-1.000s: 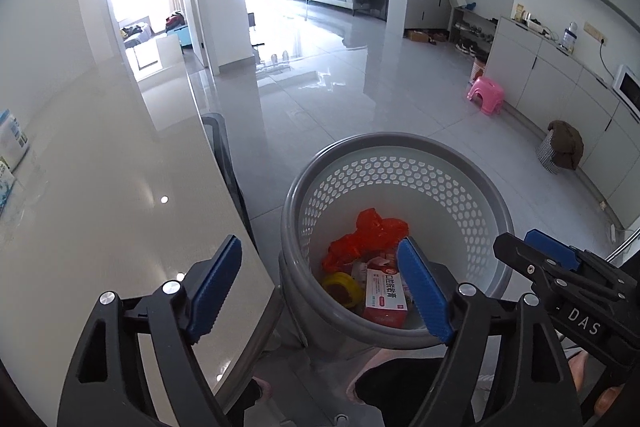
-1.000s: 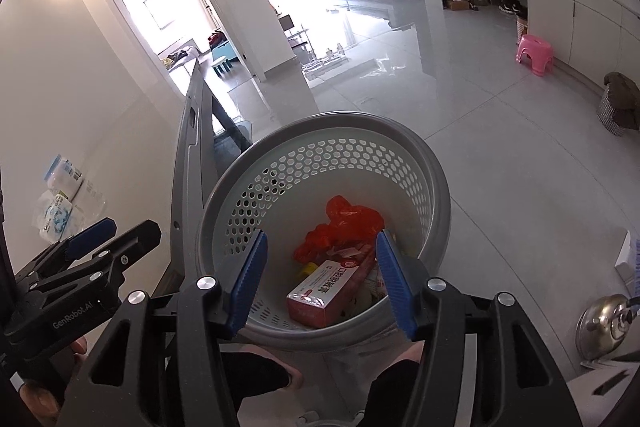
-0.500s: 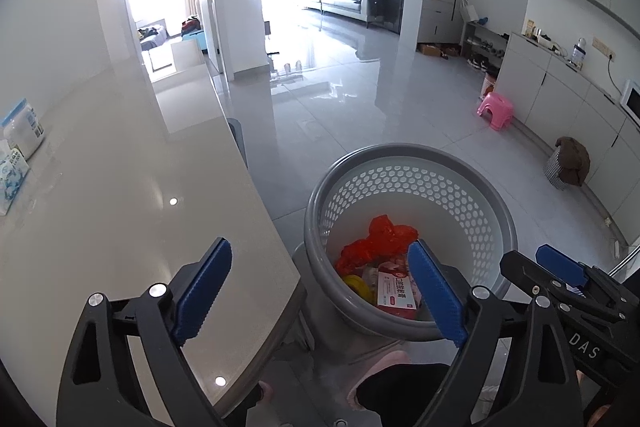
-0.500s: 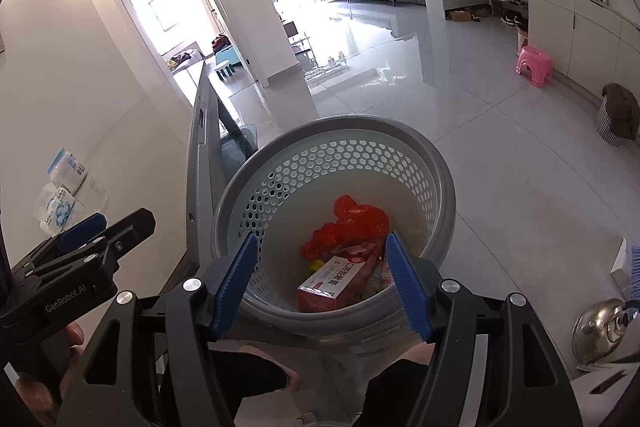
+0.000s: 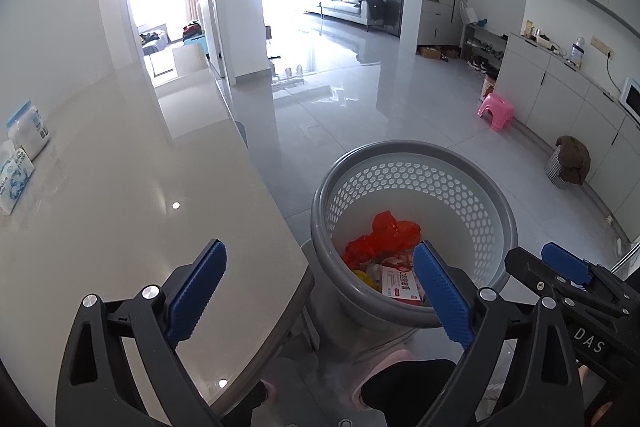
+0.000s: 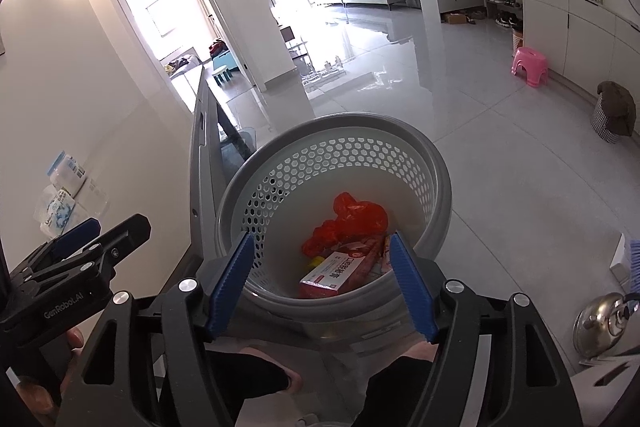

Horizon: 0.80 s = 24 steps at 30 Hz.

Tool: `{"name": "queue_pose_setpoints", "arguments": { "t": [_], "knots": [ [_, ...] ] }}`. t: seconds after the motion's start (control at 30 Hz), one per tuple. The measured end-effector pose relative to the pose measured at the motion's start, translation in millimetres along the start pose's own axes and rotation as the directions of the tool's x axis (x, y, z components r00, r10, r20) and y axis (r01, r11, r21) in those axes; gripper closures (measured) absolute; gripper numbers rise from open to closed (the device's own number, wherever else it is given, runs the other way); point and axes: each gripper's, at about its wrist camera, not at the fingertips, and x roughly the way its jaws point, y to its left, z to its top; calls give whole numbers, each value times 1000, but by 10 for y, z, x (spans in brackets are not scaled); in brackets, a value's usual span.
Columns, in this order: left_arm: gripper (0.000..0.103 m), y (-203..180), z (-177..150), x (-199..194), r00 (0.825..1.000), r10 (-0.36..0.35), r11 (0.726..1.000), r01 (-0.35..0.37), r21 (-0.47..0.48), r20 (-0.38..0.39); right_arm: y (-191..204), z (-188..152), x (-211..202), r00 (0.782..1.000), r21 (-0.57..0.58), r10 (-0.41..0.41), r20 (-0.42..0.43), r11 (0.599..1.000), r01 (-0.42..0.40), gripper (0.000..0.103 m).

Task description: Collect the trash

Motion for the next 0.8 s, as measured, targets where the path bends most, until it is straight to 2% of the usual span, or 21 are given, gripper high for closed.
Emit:
{"name": "queue_pose_setpoints", "arguments": {
  "t": [0.33,0.8],
  "knots": [
    [9,79,-60,79,1000,8,1000,-8,-8,-21,42,-69,49,1000,8,-1,-12,1000,1,34],
    [6,180,-90,68,1000,25,999,-25,-33,-10,133,-60,4,1000,-15,-7,-1,1000,7,34]
  ]
}}
